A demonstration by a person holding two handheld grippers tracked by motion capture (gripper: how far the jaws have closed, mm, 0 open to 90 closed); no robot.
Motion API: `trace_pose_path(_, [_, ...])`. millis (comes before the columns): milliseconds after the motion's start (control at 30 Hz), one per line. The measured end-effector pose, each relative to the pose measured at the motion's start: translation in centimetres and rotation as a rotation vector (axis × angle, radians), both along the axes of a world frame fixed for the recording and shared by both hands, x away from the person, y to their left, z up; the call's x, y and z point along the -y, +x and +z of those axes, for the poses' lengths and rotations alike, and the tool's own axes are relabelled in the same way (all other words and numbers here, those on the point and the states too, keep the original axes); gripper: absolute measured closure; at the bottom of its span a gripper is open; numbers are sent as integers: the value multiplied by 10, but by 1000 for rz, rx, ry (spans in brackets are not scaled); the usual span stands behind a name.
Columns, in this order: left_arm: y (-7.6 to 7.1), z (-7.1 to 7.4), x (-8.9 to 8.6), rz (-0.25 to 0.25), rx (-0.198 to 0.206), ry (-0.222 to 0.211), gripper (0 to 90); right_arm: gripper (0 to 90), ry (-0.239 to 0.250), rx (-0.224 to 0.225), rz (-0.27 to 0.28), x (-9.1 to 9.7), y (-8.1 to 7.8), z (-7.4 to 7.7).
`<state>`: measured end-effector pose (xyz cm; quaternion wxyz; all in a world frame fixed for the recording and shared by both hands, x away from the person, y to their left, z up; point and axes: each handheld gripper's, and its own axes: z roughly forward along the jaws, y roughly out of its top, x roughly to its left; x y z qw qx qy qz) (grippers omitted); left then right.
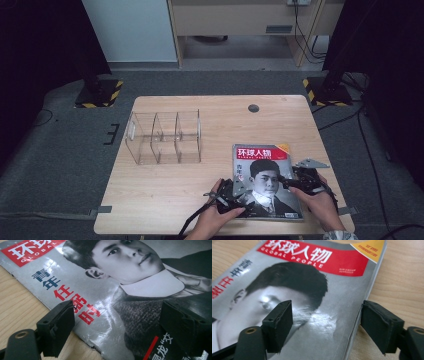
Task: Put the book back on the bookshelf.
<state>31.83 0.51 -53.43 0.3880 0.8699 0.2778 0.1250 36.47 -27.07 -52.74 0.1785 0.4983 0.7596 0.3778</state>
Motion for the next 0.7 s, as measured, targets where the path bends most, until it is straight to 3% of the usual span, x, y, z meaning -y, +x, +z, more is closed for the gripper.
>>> trace_pose_path(267, [0,0,1,6,3,5,114,358,24,29,0,-2,-4,8])
trace_pose_path(367, [0,0,1,6,1,4,114,433,40,42,2,-3,-5,13])
trace_pose_path(700, [0,0,1,6,0,5,115,486,106,96,80,-13,-9,21])
